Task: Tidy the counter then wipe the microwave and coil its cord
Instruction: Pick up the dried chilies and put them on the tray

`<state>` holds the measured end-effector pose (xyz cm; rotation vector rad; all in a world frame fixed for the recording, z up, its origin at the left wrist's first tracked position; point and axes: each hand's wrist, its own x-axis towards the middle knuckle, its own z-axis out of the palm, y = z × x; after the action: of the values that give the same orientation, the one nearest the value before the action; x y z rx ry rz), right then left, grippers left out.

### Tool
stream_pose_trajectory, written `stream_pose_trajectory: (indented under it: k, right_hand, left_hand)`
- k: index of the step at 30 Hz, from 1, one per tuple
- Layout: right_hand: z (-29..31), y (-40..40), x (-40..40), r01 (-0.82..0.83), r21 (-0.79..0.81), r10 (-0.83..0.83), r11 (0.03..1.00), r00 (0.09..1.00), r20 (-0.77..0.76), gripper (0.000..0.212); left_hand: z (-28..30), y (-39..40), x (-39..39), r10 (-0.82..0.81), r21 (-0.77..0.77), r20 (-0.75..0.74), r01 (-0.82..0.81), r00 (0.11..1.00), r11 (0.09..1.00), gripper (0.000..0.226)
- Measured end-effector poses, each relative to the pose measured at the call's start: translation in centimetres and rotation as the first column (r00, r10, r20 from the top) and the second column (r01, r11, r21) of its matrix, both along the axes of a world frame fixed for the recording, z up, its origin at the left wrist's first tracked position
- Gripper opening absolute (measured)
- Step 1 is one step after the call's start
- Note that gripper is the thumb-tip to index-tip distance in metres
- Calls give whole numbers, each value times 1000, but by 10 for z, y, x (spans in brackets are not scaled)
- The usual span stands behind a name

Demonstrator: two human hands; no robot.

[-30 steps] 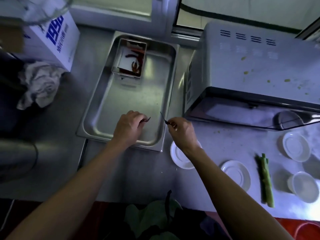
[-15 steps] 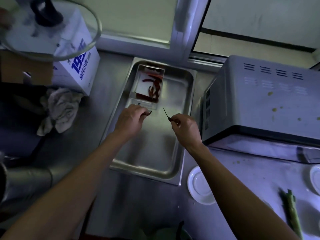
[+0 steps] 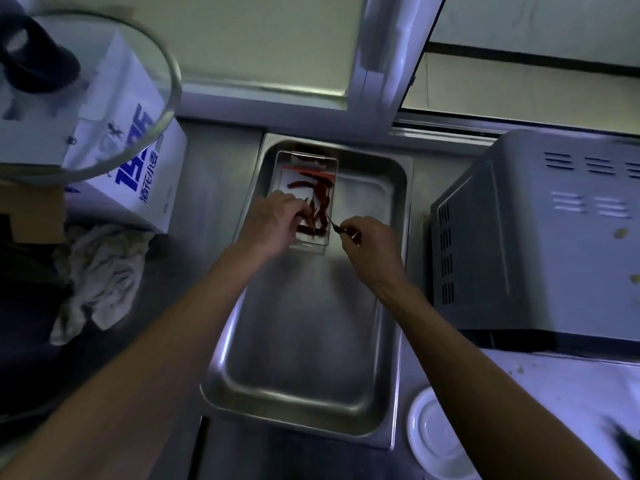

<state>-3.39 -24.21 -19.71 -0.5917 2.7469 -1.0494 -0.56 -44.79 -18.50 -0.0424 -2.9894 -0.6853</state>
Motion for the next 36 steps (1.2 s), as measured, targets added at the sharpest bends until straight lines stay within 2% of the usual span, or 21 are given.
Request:
stream_pose_trajectory:
  k: [7, 12, 19, 26, 30, 36]
  right_hand:
    - [-14, -12, -20, 61, -38, -60, 997, 998, 34, 14]
    - [-18, -17, -26, 48, -35, -47, 998, 998, 39, 15]
    - [-9, -52, -41, -36, -36, 35, 999, 999, -27, 17]
    - [-15, -93, -58, -146, 35, 148, 989, 985, -86, 16]
    - [-22, -106, -68, -172, 129, 184, 977, 979, -84, 15]
    - [-23, -101, -67, -177, 168, 200, 970, 971, -129, 9]
  left_hand:
    - [-19, -10, -23, -73, -60, 69, 77, 995, 995, 20]
    - [-30, -24, -18, -23, -60, -62, 19, 998, 998, 14]
    - [-36, -38, -1, 30, -33, -122, -34, 992, 999, 13]
    - [-45, -45, 17, 42, -14, -123, -44, 992, 999, 18]
    - [-46, -49, 19, 15, -10, -126, -16, 992, 1000, 16]
    - [-45, -48, 21, -7, -10, -138, 6, 990, 1000, 19]
